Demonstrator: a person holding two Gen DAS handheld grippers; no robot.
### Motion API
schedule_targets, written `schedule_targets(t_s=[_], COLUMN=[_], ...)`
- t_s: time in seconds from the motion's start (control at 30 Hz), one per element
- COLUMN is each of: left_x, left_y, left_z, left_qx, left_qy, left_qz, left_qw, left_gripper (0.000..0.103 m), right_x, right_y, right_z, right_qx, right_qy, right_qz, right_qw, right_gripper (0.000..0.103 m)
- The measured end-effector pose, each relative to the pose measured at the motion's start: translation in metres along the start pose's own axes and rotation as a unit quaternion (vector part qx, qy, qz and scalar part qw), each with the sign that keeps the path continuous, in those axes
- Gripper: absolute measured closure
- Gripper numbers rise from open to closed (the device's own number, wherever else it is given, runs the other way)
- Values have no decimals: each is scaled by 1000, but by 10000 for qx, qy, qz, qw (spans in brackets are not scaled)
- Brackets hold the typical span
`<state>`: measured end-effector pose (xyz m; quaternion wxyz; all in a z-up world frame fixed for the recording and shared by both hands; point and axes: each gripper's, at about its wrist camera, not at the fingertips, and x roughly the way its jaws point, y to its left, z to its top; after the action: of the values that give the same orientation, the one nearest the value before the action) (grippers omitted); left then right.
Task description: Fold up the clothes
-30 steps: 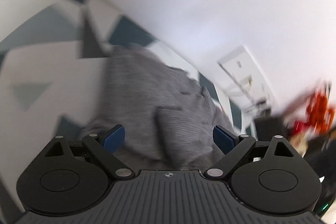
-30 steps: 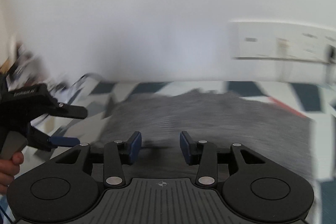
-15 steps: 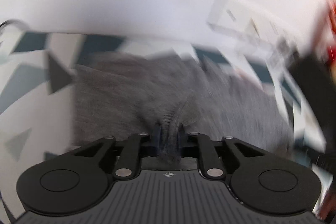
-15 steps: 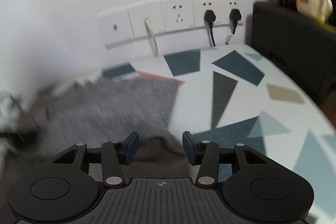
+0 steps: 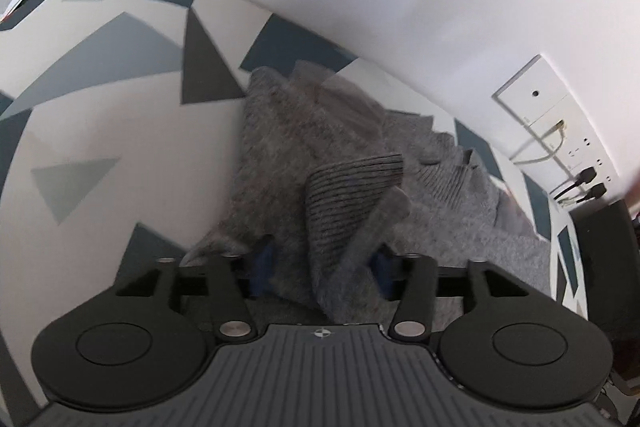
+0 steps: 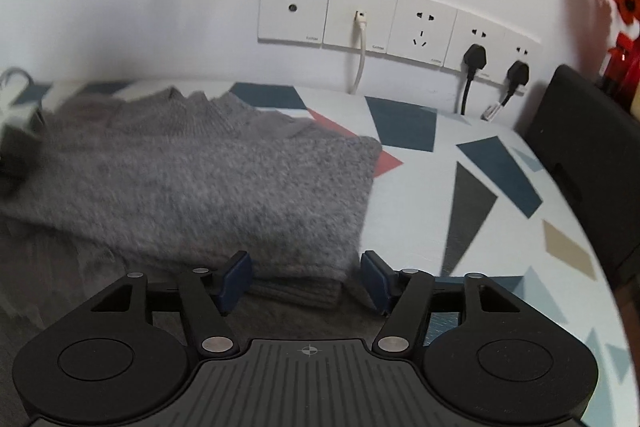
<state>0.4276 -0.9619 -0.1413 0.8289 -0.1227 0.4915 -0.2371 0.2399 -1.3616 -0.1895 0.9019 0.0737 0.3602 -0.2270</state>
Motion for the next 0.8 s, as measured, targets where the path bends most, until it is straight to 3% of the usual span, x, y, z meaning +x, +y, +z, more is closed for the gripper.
schedule_targets(t_s=[0.07,0.13,0.23,0.43,0.47,0.53,0.57,0.6,0.67,0.8], left_x=[0,1,2,-6,-8,-12,-14,-16,-20,5], left_y=[-5,-9,-13,-22,-25,-30,-32,-35,-39,-16], left_z=[3,6,10,12,13,16,17,18,21,21], left_qx=[103,235,399,494,561,695,762,829,955,431], left_qy=[-76,-153,-211,-491,-583,-767,-859,-951,-1127,-675], left_qz=[22,51,31,-16,-87,-229,-300,-371,-508,-217], left_qw=[9999,9996,9990,9976,9967,9944,9929,9913,9877,9965], left_gripper=[35,35,88,89,89,90,90,90,89,80], right_x=[-4,-6,4,54,62,72,73,71,65,66], right_y=[-8,-17,-29,-45,-48,-54,-57,-62,-71,-79], right_z=[5,11,21,36,38,40,40,39,37,28], right_qx=[325,682,1032,1611,1781,1987,2100,2271,2602,2743], right_qy=[-140,-276,-212,103,144,160,93,-3,-256,-347], right_qz=[243,437,535,318,297,187,149,161,150,-44], right_qw=[9991,9963,9930,9864,9835,9798,9775,9737,9651,9610], right_gripper=[45,40,40,43,49,87,87,96,97,97])
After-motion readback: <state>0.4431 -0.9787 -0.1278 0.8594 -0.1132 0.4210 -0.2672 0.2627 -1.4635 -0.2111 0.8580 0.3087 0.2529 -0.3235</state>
